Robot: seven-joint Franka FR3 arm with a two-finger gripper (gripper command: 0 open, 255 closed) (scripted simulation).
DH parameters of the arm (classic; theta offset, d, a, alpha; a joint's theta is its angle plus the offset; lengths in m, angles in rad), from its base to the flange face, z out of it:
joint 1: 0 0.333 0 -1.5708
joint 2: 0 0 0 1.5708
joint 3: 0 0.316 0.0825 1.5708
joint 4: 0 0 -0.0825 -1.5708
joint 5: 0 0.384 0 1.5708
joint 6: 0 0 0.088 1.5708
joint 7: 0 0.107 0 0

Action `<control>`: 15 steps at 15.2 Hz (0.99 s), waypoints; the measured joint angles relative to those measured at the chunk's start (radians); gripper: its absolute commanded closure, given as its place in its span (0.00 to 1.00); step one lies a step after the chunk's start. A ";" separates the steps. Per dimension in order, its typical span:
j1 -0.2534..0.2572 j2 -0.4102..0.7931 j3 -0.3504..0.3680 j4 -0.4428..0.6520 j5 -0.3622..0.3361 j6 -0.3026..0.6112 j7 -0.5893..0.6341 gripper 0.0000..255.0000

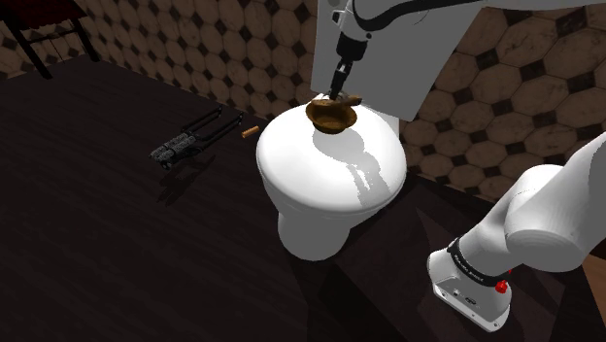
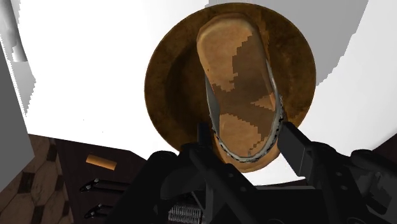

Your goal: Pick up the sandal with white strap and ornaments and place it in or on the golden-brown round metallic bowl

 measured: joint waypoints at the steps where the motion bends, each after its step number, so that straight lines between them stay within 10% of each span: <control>1: 0.000 0.004 0.000 -0.010 0.001 0.015 -0.001 1.00; 11: 0.000 0.020 -0.001 -0.053 0.006 0.072 -0.008 1.00; 12: 0.000 0.020 -0.001 -0.053 0.006 0.073 -0.008 0.00; 15: 0.000 0.020 -0.001 -0.053 0.006 0.073 -0.008 0.00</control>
